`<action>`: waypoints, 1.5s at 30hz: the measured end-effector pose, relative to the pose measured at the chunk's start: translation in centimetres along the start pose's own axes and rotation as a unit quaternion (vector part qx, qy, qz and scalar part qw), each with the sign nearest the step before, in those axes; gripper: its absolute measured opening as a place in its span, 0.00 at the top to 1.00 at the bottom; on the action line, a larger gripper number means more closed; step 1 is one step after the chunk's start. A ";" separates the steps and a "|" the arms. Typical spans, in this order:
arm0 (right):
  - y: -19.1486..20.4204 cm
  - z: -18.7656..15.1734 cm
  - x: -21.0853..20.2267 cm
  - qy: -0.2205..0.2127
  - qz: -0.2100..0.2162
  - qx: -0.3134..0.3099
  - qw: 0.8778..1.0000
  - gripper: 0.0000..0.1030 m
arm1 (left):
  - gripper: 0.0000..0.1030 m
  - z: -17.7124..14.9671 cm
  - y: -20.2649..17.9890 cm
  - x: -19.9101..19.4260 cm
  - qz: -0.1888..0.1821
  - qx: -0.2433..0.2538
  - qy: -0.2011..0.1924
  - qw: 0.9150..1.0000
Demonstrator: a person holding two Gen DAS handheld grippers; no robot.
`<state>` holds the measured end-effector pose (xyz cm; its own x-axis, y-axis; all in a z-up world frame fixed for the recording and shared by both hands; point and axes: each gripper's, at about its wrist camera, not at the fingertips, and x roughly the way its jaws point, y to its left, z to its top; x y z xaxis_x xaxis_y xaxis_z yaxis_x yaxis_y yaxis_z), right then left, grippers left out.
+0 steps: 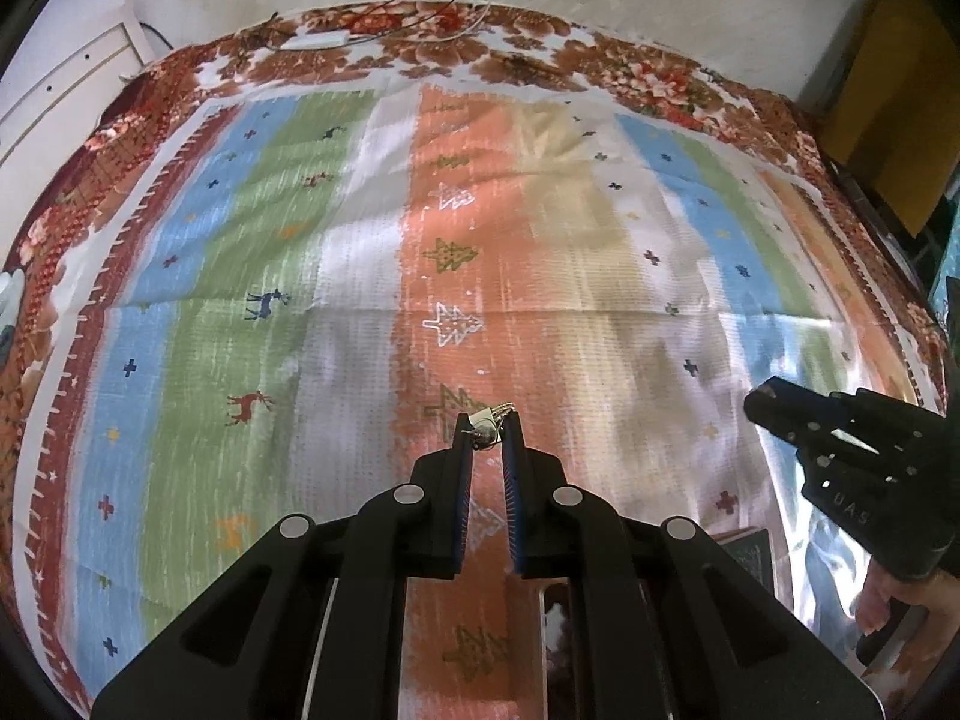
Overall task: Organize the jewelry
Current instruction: 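Lift both held rings and carry them over the silver tin, then open both tools to drop the rings into the tin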
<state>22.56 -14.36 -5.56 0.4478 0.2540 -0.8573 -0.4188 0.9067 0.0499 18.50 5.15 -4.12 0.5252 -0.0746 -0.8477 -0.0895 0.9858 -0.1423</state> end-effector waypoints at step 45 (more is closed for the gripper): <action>4.3 -6.5 -6.2 -0.024 0.077 -0.029 0.996 0.80 | 0.87 -6.5 -4.0 -5.3 -0.041 0.044 -0.015 0.998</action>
<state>12.91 -14.23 -3.35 0.4116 0.4057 -0.8161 -0.5296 0.8352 0.1481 10.61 0.63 -2.40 0.5529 -0.1525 -0.8192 0.0281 0.9860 -0.1646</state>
